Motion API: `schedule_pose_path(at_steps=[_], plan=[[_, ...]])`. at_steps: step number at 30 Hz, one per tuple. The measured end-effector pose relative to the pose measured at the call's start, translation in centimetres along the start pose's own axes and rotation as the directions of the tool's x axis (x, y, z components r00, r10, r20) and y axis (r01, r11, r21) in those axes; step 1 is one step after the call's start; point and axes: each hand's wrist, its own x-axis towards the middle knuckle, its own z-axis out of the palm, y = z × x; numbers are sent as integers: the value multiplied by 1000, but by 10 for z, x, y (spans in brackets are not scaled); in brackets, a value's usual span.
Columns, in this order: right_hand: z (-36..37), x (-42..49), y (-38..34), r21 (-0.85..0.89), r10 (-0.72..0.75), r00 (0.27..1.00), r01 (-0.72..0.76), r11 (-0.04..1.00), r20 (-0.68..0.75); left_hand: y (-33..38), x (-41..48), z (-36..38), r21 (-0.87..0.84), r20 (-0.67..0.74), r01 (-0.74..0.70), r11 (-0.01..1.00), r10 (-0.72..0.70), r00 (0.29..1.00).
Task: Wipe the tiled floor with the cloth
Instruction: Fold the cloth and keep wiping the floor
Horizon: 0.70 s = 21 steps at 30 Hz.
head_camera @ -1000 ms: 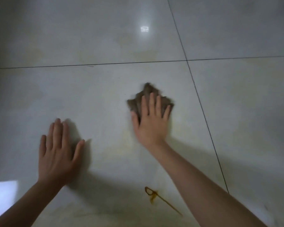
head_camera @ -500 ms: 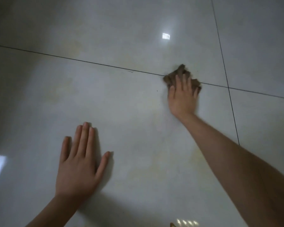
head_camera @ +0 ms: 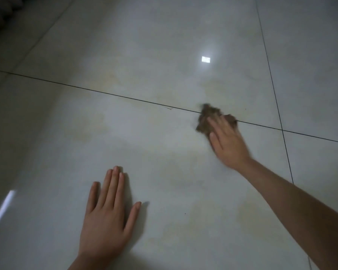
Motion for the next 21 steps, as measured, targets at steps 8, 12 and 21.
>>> schedule_pose_path(at_steps=[8, 12, 21], plan=[[6, -67, -47, 95, -263, 960, 254, 962, 97, -1, -1, 1, 4, 14, 9, 1000, -9, 1000], [-13, -29, -27, 93, -161, 985, 155, 983, 59, 0, -1, 1, 2, 15, 14, 1000, -14, 1000], [-7, -29, -41, 126, -160, 986, 153, 980, 54, 2, -1, -1, 6, 16, 20, 1000, -20, 1000]])
